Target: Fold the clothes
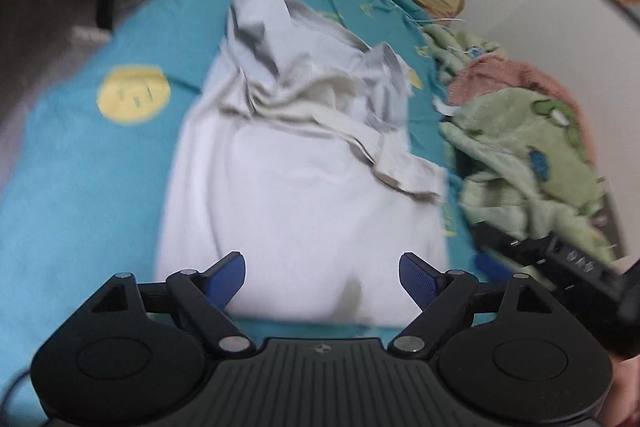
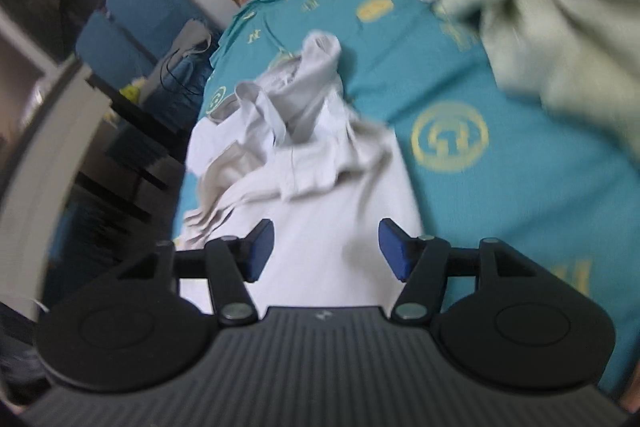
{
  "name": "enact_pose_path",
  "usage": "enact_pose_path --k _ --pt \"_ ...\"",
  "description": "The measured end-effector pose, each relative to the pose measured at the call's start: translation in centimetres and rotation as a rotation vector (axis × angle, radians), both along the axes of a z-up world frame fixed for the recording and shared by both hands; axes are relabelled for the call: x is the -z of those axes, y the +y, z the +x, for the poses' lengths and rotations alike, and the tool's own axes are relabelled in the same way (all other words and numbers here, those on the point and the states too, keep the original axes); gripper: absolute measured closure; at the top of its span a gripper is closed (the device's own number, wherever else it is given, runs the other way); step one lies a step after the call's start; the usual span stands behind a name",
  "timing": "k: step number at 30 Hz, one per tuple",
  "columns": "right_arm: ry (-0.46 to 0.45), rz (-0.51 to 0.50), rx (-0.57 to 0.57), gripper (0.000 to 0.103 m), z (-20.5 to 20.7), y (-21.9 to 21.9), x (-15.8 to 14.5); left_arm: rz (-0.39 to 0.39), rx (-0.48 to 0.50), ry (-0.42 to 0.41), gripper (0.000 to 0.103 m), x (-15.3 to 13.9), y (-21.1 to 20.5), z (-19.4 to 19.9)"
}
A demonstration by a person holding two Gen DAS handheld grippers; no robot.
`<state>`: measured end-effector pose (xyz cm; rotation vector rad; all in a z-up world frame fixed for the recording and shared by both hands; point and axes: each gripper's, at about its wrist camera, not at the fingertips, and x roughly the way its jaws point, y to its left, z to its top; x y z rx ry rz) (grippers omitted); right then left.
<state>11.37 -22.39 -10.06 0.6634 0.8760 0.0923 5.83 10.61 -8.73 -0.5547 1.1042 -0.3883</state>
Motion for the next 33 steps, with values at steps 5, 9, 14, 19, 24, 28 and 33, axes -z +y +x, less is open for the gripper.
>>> enact_pose_path --k 5,9,14,19,24,28,33 --pt "0.062 0.154 0.013 0.041 -0.6 0.1 1.7 -0.101 -0.041 0.197 0.017 3.7 0.6 0.7" --pt "0.112 0.277 0.023 0.041 -1.1 0.1 3.1 -0.083 -0.088 0.266 0.017 5.4 0.8 1.1" --pt "0.183 0.395 0.045 0.042 -1.9 0.9 4.7 -0.130 -0.216 0.227 0.018 6.0 1.5 1.4" --pt "0.259 0.494 0.074 0.042 -2.7 2.0 6.4 -0.157 -0.317 0.183 0.028 6.0 2.1 1.6" --pt "0.335 0.592 0.102 0.042 -3.6 3.2 8.1 -0.197 -0.374 0.145 0.045 5.6 3.2 1.8" --pt "0.322 0.563 0.228 0.043 -4.1 1.9 8.6 -0.219 -0.393 0.133 0.048 5.4 3.6 1.7" --pt "0.265 0.556 0.358 0.043 -4.5 0.1 8.7 -0.186 -0.408 0.167 0.049 5.6 4.0 1.4"
